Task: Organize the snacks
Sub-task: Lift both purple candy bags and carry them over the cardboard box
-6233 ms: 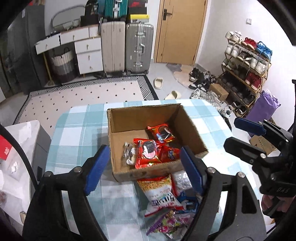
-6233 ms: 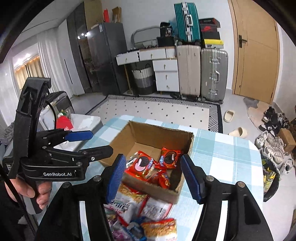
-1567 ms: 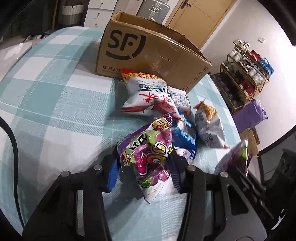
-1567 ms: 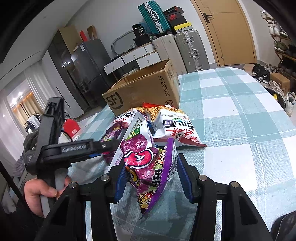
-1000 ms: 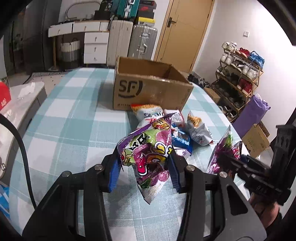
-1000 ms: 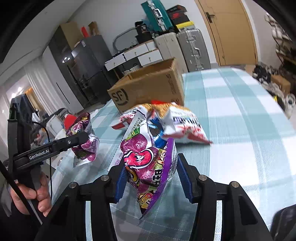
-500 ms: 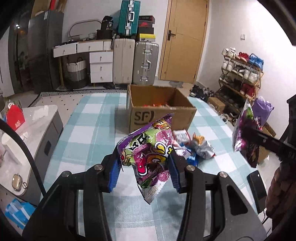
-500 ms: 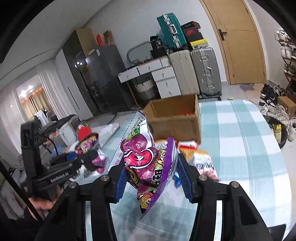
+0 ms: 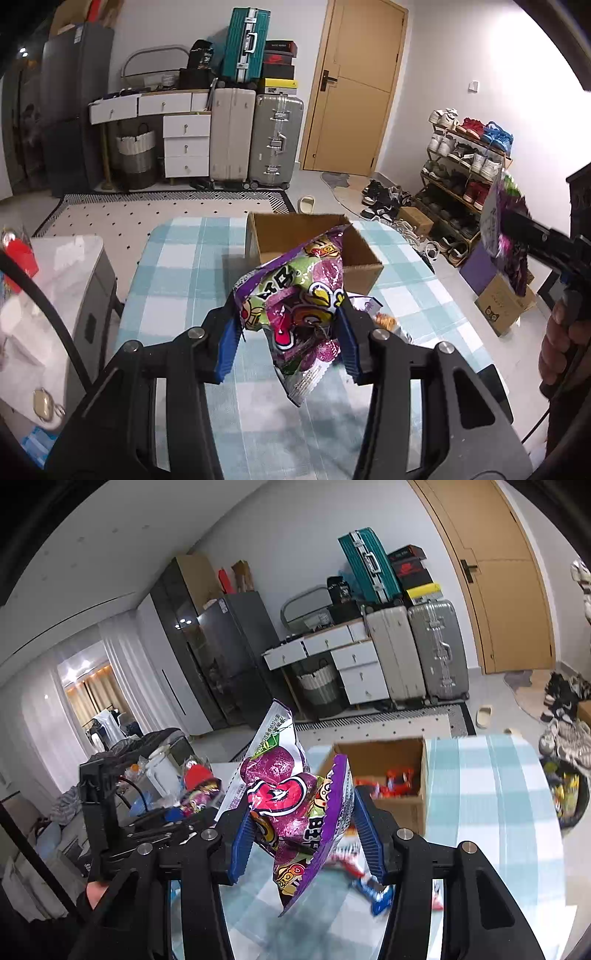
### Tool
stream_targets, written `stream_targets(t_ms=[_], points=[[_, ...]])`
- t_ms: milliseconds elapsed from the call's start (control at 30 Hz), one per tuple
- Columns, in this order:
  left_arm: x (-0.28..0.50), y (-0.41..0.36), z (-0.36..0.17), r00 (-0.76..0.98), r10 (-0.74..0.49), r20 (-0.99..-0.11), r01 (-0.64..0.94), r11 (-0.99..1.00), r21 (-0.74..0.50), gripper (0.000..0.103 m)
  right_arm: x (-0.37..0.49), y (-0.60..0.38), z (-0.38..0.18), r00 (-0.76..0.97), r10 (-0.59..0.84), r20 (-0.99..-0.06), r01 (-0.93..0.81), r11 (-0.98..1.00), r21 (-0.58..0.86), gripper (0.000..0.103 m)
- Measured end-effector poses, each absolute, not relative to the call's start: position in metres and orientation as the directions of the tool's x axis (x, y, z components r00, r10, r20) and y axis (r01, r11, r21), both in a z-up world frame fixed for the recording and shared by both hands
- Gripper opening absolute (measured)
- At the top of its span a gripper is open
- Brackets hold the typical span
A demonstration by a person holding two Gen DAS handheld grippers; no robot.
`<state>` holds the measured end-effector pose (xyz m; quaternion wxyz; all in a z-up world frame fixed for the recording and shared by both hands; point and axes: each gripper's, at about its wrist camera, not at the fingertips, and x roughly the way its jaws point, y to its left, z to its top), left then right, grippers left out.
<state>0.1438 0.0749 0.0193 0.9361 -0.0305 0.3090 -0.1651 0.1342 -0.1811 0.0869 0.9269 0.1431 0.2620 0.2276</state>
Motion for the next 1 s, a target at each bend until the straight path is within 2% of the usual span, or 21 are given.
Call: stream_targets(t_ms=[167,367,633,867,1000], points=[[0.177,0.080,0.041,0.662,-0.442,-0.605,0.321,0.897,-0.304,0.043,0.158,-0.184,0.119,0.775,0.488,-0.401,-0.359,0.863,0.357,0.051],[0.210,0.071,0.072,0.682,-0.399,-0.613,0.313,0.917,-0.249,0.043,0.197,-0.179,0.140,0.779,0.469,-0.417,-0.363,0.879,0.310,0.051],[0.270,0.033,0.094,0.680,-0.357,-0.641,0.310,0.932,-0.191,0.043,0.260,-0.178,0.148,0.768,0.468,-0.438,-0.352,0.879,0.322,0.051],[0.327,-0.002,0.066,0.652,-0.310,-0.692,0.311,0.942,-0.129,0.043,0.316,-0.169,0.118,0.740,0.431,-0.517,-0.332,0.902,0.276,0.051],[0.362,-0.016,0.037,0.623,-0.306,-0.719,0.304,0.943,-0.138,0.043,0.346,-0.166,0.091,0.716,0.413,-0.563,-0.321,0.911,0.261,0.051]])
